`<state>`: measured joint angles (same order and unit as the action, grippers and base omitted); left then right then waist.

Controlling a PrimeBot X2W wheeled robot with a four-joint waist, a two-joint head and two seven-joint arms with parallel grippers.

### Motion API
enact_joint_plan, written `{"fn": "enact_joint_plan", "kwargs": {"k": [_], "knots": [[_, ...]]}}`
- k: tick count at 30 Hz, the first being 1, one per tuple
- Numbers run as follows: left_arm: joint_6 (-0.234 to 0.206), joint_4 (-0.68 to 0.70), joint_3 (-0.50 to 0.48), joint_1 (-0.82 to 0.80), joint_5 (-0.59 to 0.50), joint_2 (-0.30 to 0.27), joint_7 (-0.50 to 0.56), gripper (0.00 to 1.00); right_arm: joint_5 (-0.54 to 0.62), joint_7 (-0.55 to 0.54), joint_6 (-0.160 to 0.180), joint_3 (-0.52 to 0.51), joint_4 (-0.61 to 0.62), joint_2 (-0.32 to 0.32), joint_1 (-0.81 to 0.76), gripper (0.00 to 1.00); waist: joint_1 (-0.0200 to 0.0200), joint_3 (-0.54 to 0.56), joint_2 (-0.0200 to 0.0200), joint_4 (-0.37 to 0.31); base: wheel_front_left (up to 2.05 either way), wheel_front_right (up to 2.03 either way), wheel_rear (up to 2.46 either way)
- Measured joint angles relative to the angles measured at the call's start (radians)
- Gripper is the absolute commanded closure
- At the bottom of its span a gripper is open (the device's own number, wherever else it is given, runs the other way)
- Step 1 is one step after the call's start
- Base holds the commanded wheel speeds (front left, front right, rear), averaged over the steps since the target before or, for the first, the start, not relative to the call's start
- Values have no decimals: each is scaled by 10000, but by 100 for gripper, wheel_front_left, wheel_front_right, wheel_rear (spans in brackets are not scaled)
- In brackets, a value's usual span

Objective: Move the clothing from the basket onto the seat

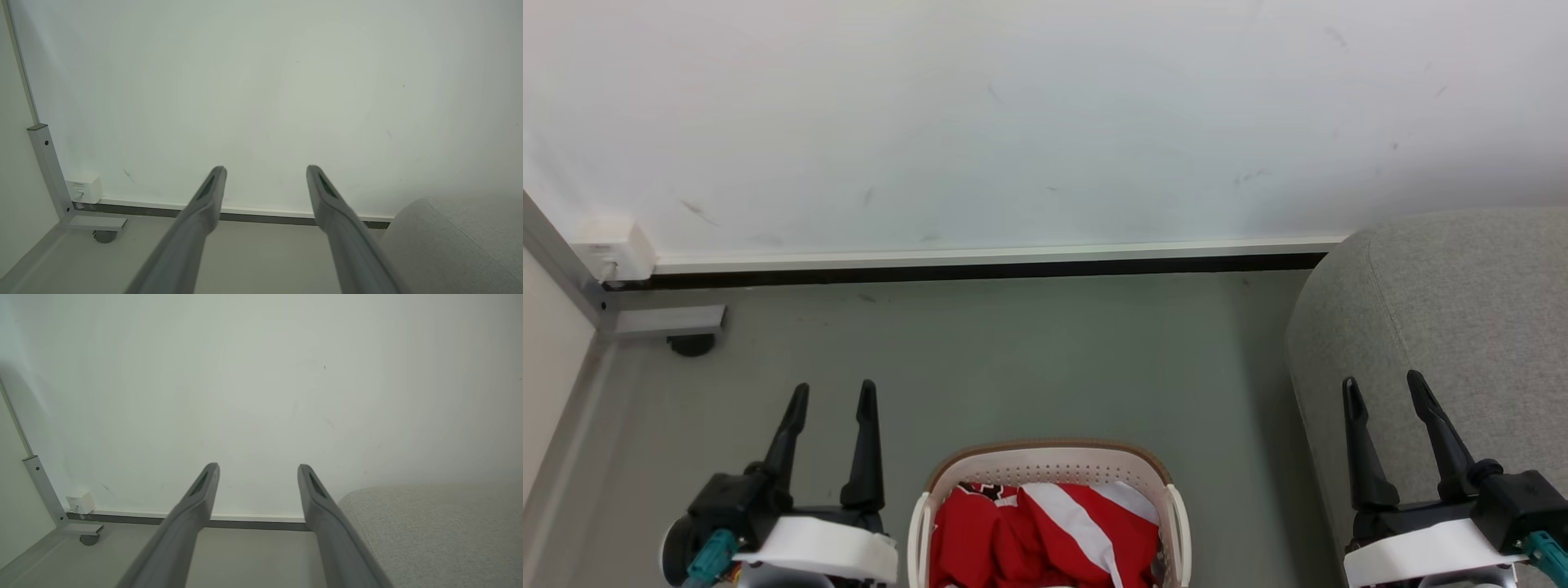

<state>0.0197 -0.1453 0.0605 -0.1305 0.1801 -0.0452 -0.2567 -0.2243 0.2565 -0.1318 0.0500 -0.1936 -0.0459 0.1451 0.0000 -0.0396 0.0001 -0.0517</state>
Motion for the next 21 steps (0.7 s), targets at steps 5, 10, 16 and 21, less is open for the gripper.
{"fn": "enact_joint_plan", "kwargs": {"k": [5, 10, 16, 21], "knots": [[-29, -82, 61, -11, -293, -6, -73, 0, 290, 65, 0, 59, -19, -6, 27, 0, 1, 21, 0, -16, 0, 0, 0], [-29, -138, 69, -20, -293, -8, -75, 0, 311, 81, 0, 94, -77, -8, 53, 0, 0, 27, 0, -18, 0, 0, 0], [-27, -196, 90, -21, -263, -8, -75, 0, 326, 79, 0, 132, -146, -10, 71, 0, 0, 68, 0, -34, 0, 0, 0], [-15, -236, 102, -20, -234, -10, -75, 0, 326, 81, 0, 157, -171, -12, 75, 0, 0, 99, 0, -43, 0, 0, 0]]}}
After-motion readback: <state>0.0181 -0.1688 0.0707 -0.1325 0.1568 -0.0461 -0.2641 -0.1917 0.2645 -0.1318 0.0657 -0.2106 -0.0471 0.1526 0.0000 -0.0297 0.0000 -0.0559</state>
